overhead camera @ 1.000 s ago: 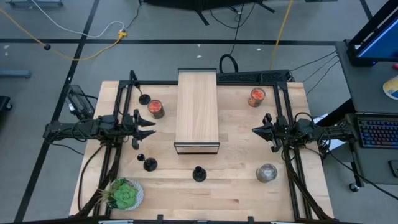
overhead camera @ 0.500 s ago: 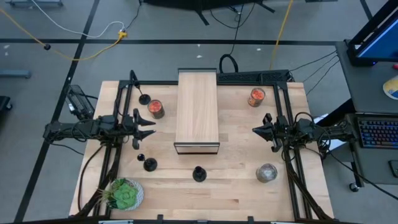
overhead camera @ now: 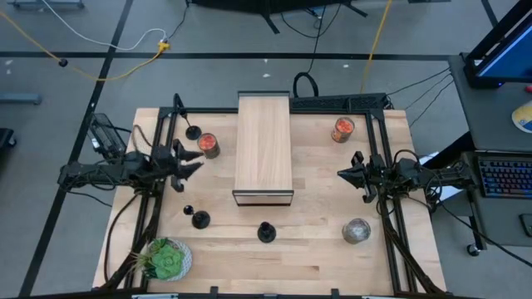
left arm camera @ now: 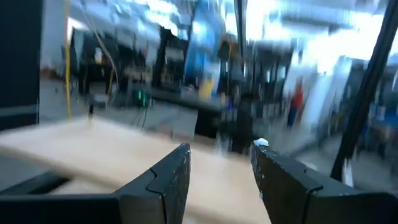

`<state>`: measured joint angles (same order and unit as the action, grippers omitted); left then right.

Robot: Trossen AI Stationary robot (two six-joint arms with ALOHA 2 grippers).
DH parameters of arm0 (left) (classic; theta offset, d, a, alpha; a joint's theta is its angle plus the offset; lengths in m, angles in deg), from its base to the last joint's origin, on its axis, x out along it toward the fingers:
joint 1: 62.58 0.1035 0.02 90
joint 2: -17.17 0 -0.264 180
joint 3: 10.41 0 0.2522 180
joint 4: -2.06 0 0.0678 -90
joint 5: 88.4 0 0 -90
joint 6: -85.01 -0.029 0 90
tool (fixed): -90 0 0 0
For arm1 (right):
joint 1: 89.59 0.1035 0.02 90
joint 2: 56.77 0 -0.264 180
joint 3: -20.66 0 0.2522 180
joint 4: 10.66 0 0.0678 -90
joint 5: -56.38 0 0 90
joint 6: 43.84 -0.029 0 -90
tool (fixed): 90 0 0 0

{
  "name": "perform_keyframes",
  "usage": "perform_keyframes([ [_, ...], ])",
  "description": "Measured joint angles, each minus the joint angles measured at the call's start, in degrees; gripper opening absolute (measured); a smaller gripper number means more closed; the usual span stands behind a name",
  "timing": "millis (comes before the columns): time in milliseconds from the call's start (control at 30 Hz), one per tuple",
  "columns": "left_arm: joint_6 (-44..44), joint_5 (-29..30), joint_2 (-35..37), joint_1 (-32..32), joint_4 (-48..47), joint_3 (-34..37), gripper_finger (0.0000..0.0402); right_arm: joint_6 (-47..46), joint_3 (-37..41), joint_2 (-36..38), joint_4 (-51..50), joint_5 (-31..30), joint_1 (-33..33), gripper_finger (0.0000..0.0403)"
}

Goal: Pick & Place candle stick holders
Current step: Put the top left black candle holder on the shelf

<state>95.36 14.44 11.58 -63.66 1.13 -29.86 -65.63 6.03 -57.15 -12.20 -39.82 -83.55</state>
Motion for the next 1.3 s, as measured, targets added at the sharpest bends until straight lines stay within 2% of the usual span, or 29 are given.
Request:
perform_keyframes([
  [167, 1.72, 3.69, 0.02, 0.00, 12.11, -0.16, 0.0175, 0.00, 0.01, 0.00, 0.01, -0.02, -0.02, 0.0000],
  [400, -1.11, 5.37, -3.11, 0.04, 10.38, -5.99, 0.0175, 0.10, 0.01, 0.00, -0.01, -0.07, 0.00, 0.0000],
  [500, -3.02, 5.94, -7.56, 0.04, 4.69, -11.47, 0.0175, 0.13, 0.00, -0.01, 0.01, -0.22, -0.01, 0.0000],
  [567, -3.80, 8.53, -11.59, 0.04, -0.69, -15.55, 0.0175, 0.15, -0.01, 0.00, 0.02, -0.20, -0.02, 0.0000],
  [733, -3.81, 18.14, -22.73, 0.04, -14.21, -26.14, 0.0175, 0.07, 0.00, -0.01, 0.16, -0.11, 0.00, 0.0000],
  [900, -0.01, 30.57, -33.94, 0.07, -29.09, -36.20, 0.0175, 0.15, 0.01, 0.00, 0.41, -0.07, -0.02, 0.0000],
  [1000, 1.95, 34.43, -39.00, 1.14, -36.04, -41.26, 0.0175, 0.15, 0.01, -0.02, 0.85, -0.04, 0.00, 0.0000],
  [1133, 6.20, 36.93, -42.69, 5.43, -44.81, -47.20, 0.0175, 0.18, 0.01, -0.02, 3.32, -0.05, 0.00, 0.0000],
  [1300, 14.63, 37.09, -44.42, 15.11, -59.41, -52.06, 0.0175, 0.21, 0.01, -0.02, 7.56, -0.21, 0.00, 0.0000],
])
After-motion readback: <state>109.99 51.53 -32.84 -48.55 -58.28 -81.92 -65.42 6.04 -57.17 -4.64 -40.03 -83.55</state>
